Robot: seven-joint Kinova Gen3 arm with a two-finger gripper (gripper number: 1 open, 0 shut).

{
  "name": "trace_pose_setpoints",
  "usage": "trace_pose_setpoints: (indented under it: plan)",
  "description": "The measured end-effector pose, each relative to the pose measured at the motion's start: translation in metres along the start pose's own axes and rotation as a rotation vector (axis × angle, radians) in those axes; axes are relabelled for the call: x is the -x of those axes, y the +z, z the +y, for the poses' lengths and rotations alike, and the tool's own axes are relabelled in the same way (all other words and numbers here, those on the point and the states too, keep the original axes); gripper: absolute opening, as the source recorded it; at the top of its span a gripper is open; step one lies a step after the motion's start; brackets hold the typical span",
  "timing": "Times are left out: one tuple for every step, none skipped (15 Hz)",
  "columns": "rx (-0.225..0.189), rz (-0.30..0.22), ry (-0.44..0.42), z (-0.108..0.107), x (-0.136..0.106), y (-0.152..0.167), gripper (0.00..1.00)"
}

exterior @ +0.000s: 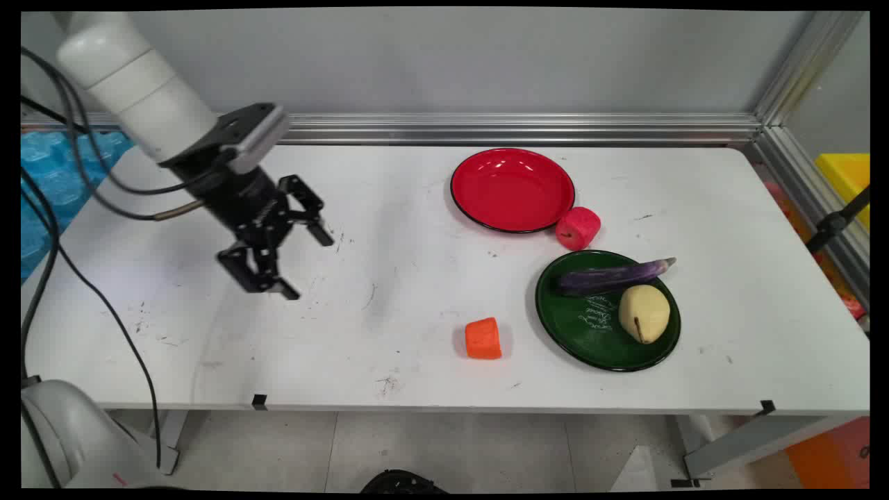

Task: Pick up the eggplant from the green plate

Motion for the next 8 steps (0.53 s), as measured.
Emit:
trace_pose_setpoints:
  plan:
    - [-0.015, 0.015, -0.037, -0.004, -0.011, 0.004, 1.0]
    - [-0.027, 0.028, -0.065, -0.008, -0.02, 0.008, 1.0]
    - [-0.038, 0.039, -0.092, -0.011, -0.03, 0.013, 1.0]
    - [-0.045, 0.046, -0.106, -0.013, -0.035, 0.015, 1.0]
    - [-0.06, 0.063, -0.138, -0.019, -0.048, 0.021, 1.0]
    - [-0.077, 0.08, -0.17, -0.025, -0.062, 0.029, 1.0]
    - [-0.087, 0.092, -0.192, -0.029, -0.072, 0.035, 1.0]
    - [-0.097, 0.101, -0.21, -0.033, -0.081, 0.04, 1.0]
